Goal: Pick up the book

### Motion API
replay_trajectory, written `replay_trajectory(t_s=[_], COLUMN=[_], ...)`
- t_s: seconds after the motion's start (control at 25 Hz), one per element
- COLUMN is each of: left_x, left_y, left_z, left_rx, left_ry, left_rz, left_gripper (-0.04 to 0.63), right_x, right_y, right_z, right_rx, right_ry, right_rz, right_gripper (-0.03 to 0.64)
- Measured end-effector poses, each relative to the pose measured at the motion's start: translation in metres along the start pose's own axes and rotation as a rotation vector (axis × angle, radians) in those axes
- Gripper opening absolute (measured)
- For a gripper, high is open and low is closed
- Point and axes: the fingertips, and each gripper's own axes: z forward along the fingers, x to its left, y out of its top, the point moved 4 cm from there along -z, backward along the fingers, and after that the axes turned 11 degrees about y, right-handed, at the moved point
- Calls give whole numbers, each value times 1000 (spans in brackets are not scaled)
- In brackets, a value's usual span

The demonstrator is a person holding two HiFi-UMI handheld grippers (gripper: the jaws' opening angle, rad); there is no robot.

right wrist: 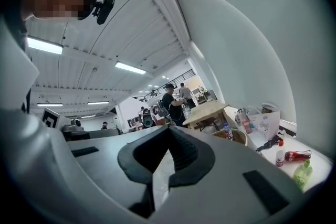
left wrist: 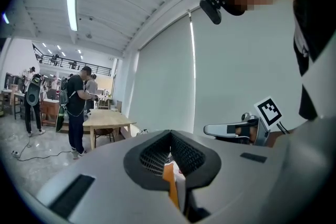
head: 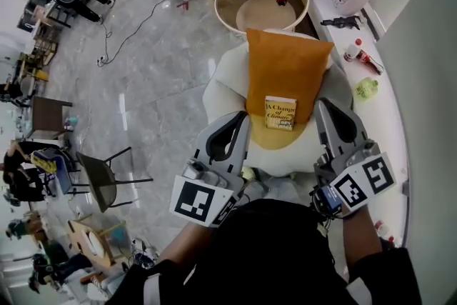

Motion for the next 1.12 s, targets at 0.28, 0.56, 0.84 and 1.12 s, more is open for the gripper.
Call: replay_trajectory(t_s=[0.28,0.56,0.84,1.12], left_x=[-13,-15,6,36], left_y=[-3,0,-19,-38], left_z=[4,10,12,9], left_rx=[17,6,30,46], left_ry=[2,-10,-16,-18], left_rz=[49,23,23,1], left_gripper=[5,5,5,5], right_x=[-11,-11,-16,-17], right_y=[5,0,-22,-47], right_z=[-1,5,27,54], right_rx=[1,43,137,233], right_ry=[21,25,24,19], right_rz=[-12,-27,-54,-105], right_gripper=[9,9,9,9])
